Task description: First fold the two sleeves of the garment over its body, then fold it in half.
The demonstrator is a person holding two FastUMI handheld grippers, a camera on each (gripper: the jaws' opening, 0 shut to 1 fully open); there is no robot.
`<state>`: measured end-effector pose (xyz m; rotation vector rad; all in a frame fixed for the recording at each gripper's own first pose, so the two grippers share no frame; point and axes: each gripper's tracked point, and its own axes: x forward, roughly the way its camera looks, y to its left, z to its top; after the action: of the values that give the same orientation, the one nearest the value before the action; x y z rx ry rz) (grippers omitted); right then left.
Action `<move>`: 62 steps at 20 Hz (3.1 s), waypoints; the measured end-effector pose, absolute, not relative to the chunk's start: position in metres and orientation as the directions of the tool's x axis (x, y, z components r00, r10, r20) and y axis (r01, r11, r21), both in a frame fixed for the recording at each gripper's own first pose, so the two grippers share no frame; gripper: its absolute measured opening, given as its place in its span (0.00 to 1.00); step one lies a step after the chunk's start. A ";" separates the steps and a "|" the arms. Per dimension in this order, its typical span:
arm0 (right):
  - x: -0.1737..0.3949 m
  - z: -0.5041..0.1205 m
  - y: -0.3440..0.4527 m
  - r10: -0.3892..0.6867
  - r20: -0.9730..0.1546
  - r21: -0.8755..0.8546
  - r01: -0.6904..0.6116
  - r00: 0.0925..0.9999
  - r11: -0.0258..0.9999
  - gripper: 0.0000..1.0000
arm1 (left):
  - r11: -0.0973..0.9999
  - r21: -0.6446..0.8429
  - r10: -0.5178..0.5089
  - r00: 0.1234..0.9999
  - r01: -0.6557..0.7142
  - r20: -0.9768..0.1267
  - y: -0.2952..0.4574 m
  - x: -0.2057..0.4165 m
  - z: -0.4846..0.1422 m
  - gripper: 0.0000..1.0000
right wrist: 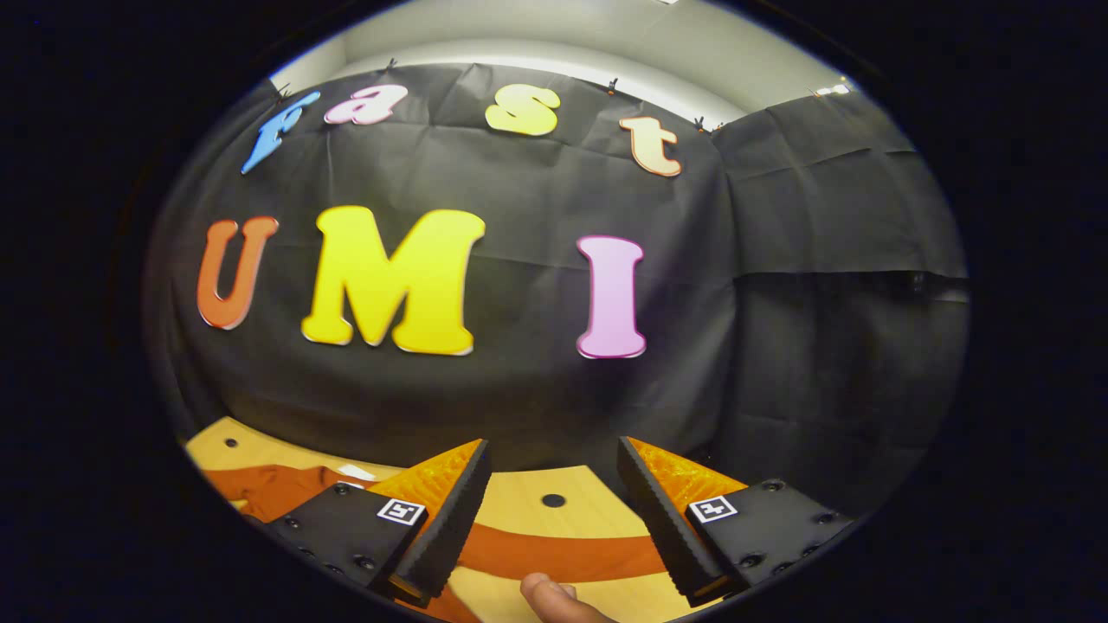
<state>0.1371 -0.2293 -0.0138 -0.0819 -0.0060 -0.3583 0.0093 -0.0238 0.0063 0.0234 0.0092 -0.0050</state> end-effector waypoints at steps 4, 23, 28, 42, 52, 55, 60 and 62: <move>0.186 -0.103 -0.313 -0.391 -0.238 -0.076 0.384 0.889 0.920 0.95 | 0.999 0.042 0.005 0.999 -0.003 -0.040 -0.036 0.013 0.001 0.97; 0.208 -0.360 -0.412 -0.171 -0.936 -0.023 0.433 0.308 0.901 0.94 | 0.976 0.100 0.205 0.974 -0.195 -0.097 -0.031 0.031 -0.005 0.98; 0.206 -0.364 -0.416 -0.115 -0.963 0.024 0.505 0.243 0.863 0.82 | 0.972 0.074 0.230 0.967 -0.223 -0.111 -0.017 0.030 -0.009 0.98; 0.185 -0.370 -0.404 -0.095 -0.989 -0.017 0.562 0.110 0.827 0.45 | 0.960 0.083 0.277 0.951 -0.268 -0.135 0.027 0.007 -0.018 0.98; 0.195 -0.359 -0.395 -0.031 -0.987 0.057 0.532 0.156 0.845 0.43 | 0.967 0.091 0.251 0.955 -0.239 -0.159 0.020 0.007 -0.027 0.98; 0.191 -0.362 -0.384 -0.048 -0.992 0.029 0.583 0.117 0.812 0.10 | 0.967 0.088 0.252 0.956 -0.241 -0.152 0.026 0.007 -0.026 0.98; 0.188 -0.326 -0.375 -0.128 -0.975 -0.002 0.562 0.184 0.827 0.10 | 0.963 0.087 0.263 0.955 -0.254 -0.133 0.049 0.007 -0.023 0.98; 0.193 -0.300 -0.361 -0.156 -0.962 -0.002 0.567 0.223 0.823 0.00 | 0.966 0.076 0.254 0.959 -0.245 -0.130 0.058 0.007 -0.025 0.98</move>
<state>0.1930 -0.3610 -0.2996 0.3884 1.2540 -0.5169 0.0071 0.0583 -0.0250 0.0598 0.1392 0.2531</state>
